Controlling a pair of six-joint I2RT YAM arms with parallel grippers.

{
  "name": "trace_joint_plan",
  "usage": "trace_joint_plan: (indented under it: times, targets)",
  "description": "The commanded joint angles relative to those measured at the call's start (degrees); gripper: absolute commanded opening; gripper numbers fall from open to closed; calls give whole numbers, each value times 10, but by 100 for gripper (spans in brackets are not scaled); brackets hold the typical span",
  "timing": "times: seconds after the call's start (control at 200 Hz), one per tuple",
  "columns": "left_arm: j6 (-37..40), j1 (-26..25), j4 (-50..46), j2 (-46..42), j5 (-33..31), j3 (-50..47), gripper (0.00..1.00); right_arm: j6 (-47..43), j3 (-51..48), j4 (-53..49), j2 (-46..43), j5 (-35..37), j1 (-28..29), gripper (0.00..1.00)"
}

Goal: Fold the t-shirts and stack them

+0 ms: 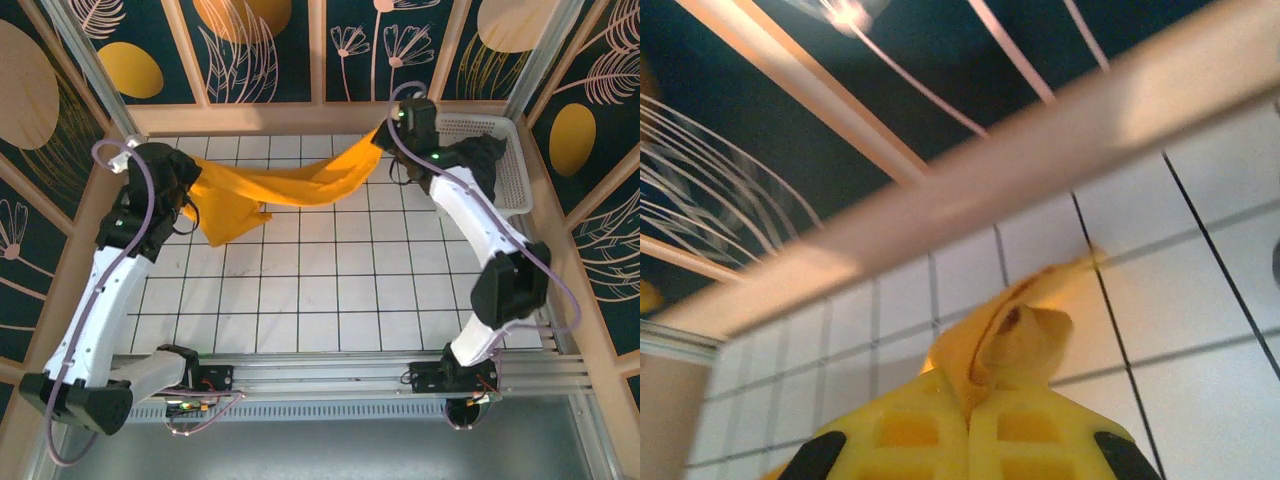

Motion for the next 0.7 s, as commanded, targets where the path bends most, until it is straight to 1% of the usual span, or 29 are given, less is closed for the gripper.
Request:
trace_joint_plan:
  times: [0.0, 0.11, 0.33, 0.465, 0.54, 0.601, 0.696]
  targets:
    - [11, 3, 61, -42, -38, 21, 0, -17, -1, 10, -50, -16, 4, 0]
    - [0, 3, 88, -92, -50, 4, 0, -28, -24, 15, -121, -8, 3, 0]
    - [-1, 3, 124, -197, -76, -29, 0, -39, -121, 49, -285, -15, 4, 0]
    - [0, 3, 140, -225, -86, -29, 0, -30, -165, 63, -362, -17, 4, 0]
    - [-2, 3, 145, -217, -86, -27, 0, -21, -173, 62, -378, -11, 3, 0]
    - [-5, 3, 147, -201, -86, -28, 0, -17, -172, 62, -373, -7, 2, 0]
    - [-27, 3, 127, -149, -96, -30, 0, -7, -154, 51, -325, -10, -5, 0]
